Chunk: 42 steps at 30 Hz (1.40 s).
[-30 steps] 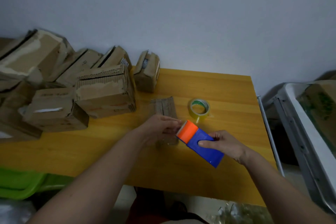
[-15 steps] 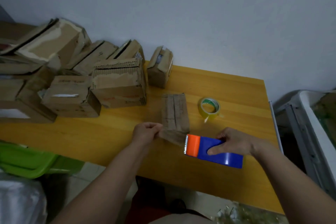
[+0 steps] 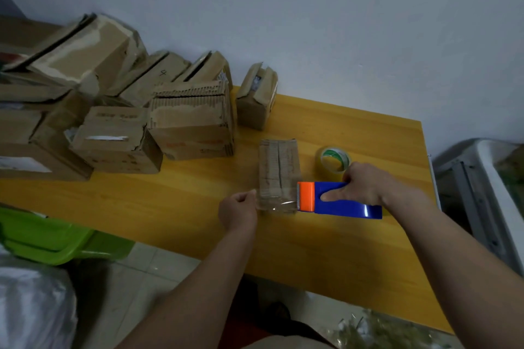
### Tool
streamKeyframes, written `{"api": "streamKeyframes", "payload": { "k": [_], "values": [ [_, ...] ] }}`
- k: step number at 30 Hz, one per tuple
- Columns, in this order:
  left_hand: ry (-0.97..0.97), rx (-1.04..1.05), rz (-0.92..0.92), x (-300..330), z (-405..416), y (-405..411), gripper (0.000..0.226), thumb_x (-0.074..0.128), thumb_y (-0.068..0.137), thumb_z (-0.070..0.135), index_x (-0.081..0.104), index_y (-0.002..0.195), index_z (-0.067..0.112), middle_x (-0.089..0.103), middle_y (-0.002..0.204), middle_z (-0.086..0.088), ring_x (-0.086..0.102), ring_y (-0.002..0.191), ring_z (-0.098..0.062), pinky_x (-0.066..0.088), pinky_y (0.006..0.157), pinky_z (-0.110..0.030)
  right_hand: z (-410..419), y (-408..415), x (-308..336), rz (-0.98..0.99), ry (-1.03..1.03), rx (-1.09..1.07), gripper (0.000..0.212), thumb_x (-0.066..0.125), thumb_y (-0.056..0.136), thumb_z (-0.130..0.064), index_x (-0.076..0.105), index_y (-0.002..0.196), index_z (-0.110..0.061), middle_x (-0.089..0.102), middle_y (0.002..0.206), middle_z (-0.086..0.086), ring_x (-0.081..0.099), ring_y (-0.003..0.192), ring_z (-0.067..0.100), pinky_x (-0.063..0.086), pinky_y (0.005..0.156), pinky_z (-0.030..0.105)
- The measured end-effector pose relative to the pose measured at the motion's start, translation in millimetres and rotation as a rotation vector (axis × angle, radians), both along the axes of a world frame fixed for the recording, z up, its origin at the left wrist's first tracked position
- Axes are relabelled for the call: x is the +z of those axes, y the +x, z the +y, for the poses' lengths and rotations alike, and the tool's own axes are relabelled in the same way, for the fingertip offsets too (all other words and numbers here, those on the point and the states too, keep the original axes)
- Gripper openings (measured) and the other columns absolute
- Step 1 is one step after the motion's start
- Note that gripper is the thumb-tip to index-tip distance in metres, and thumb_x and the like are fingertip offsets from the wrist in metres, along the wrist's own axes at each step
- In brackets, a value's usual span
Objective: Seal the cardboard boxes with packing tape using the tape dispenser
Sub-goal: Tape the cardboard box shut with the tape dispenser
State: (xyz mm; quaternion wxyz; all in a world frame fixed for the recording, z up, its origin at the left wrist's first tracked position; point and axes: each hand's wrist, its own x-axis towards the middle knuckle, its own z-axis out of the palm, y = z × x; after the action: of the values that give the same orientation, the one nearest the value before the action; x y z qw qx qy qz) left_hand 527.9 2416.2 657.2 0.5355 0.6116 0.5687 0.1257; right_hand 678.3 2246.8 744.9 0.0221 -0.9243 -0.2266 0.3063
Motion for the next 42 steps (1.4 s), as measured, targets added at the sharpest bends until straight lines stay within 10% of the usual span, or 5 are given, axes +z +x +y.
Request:
{"api": "streamKeyframes", "payload": {
  "k": [14, 19, 24, 28, 42],
  "values": [
    [0.256, -0.281, 0.146, -23, -6, 8, 0.025, 0.052, 0.099, 0.023, 0.074, 0.102, 0.011, 0.071, 0.1, -0.009, 0.058, 0.08, -0.016, 0.039, 0.06, -0.023, 15, 14, -20, -0.007, -0.076, -0.027, 0.067, 0.068, 0.065, -0.073, 0.057, 0.093, -0.012, 0.063, 0.088, 0.004, 0.06, 0.08, 0.02, 0.05, 0.073, 0.036],
    [0.469, -0.454, 0.307, -26, -9, 8, 0.058, 0.041, 0.096, 0.008, 0.022, 0.151, 0.003, 0.024, 0.157, -0.013, 0.024, 0.143, -0.027, 0.022, 0.116, -0.032, 13, 14, -26, 0.039, -0.038, -0.056, 0.066, 0.07, 0.063, -0.072, 0.057, 0.093, -0.014, 0.064, 0.088, 0.004, 0.061, 0.08, 0.019, 0.051, 0.073, 0.034],
    [1.159, -1.189, 0.153, -54, -9, 0, 0.064, 0.023, 0.081, 0.003, 0.032, 0.143, 0.0, 0.041, 0.148, -0.018, 0.032, 0.141, -0.029, 0.021, 0.119, -0.041, 11, 15, -26, 0.107, 0.01, -0.101, 0.069, 0.07, 0.062, -0.072, 0.058, 0.095, -0.012, 0.066, 0.09, 0.006, 0.063, 0.083, 0.021, 0.053, 0.079, 0.037],
    [1.103, -1.412, 0.348, -50, -1, -10, 0.072, 0.018, 0.086, 0.009, -0.019, 0.147, 0.004, -0.024, 0.153, -0.014, -0.022, 0.143, -0.027, -0.019, 0.112, -0.039, -3, 14, -22, 0.201, 0.072, -0.11, 0.057, 0.076, 0.065, -0.061, 0.061, 0.096, -0.016, 0.067, 0.095, 0.005, 0.062, 0.089, 0.021, 0.053, 0.083, 0.037],
    [1.073, -1.375, 0.333, -35, -7, 2, 0.084, 0.059, 0.062, 0.014, 0.032, 0.14, -0.001, 0.044, 0.144, -0.024, 0.041, 0.136, -0.035, 0.03, 0.113, -0.046, -29, 9, -19, 0.094, -0.179, -0.066, 0.043, 0.058, 0.087, -0.056, 0.054, 0.094, -0.014, 0.057, 0.082, 0.002, 0.056, 0.076, 0.021, 0.041, 0.065, 0.031]
  ]
}}
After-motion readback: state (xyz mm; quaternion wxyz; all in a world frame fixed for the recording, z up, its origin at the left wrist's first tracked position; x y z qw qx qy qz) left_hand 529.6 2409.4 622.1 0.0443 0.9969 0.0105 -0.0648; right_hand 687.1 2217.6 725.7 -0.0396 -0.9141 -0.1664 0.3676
